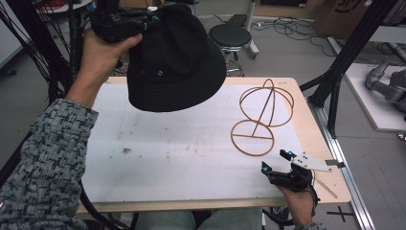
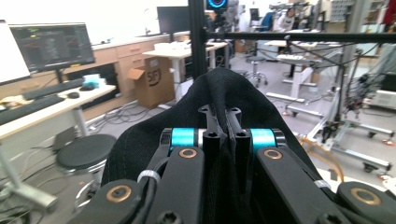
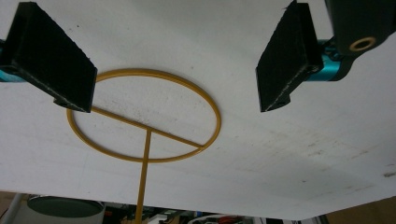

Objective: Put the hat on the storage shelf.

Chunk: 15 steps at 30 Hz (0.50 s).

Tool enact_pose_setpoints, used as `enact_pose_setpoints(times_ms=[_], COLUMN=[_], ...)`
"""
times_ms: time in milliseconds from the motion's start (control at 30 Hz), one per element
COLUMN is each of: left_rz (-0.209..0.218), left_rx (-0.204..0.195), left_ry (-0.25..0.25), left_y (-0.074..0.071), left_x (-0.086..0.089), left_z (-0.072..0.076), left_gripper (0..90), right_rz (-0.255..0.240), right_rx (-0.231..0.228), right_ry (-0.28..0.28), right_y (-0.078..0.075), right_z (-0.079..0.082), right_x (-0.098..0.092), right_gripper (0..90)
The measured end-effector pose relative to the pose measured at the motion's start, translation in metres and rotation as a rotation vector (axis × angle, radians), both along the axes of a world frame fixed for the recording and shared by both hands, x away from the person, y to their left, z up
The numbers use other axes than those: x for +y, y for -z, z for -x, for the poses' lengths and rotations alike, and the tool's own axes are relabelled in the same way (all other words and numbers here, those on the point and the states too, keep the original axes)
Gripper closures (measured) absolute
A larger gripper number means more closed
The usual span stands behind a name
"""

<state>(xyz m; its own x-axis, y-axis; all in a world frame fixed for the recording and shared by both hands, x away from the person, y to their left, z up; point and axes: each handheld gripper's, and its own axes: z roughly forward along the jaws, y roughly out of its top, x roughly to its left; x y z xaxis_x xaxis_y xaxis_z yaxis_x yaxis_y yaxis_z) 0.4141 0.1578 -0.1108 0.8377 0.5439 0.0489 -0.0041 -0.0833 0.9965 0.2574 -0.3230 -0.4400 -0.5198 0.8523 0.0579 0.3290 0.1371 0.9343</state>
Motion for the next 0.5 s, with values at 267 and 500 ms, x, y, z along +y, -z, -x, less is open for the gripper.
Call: enact_pose_setpoints(times_ms=[267,500], left_rz=[0.023,0.017], left_rx=[0.008,0.023], left_ry=[0.104,0.162], left_y=[0.0,0.003], left_x=[-0.038,-0.069], left_z=[-0.017,-0.031], left_gripper=[87.3,87.3], right_rz=[-0.003,-0.004], right_rx=[-0.004,-0.006], right_ry=[0.015,0.027], right_y=[0.0,0.0], right_z=[0.007,0.012], right_x=[-0.006,-0.011], right_gripper=[12.2,12.2])
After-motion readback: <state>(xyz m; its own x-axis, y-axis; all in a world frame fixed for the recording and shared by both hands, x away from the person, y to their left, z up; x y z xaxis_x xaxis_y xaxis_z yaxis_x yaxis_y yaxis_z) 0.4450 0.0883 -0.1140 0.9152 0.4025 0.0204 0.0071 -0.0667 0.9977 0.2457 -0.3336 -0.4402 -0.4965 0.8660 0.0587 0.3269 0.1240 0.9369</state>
